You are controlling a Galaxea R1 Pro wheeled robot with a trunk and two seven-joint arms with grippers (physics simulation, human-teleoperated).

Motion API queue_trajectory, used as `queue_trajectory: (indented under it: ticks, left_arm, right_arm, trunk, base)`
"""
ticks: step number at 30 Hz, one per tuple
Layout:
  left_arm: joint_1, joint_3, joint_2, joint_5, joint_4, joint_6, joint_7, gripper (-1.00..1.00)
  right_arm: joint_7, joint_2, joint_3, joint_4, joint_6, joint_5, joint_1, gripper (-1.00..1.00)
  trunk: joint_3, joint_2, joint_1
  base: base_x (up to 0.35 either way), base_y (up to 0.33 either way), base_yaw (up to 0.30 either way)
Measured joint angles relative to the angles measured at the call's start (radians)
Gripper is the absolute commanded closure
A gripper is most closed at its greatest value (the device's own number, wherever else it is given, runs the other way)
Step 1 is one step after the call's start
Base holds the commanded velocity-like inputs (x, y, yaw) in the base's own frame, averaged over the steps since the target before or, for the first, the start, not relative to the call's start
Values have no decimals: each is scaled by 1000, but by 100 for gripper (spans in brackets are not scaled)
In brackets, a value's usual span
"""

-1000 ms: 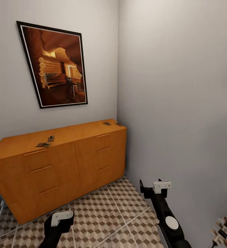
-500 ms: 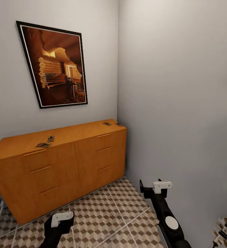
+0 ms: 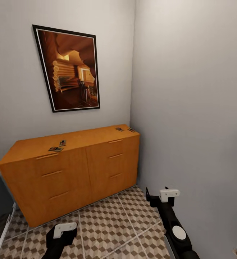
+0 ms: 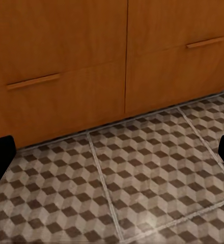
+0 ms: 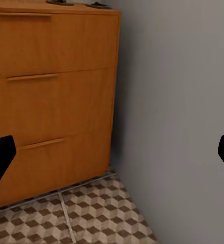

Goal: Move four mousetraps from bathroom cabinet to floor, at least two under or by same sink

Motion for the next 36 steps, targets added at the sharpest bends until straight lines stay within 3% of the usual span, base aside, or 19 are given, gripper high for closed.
queue_trajectory:
  ticks: [36]
  left_arm:
    - [0,-2,-3,-1,0,0,0,-100]
  right_arm:
    - [0,0,0,0,0,0,0,-100]
  trunk:
    - [-14,0,0]
  base:
    - [0,0,286]
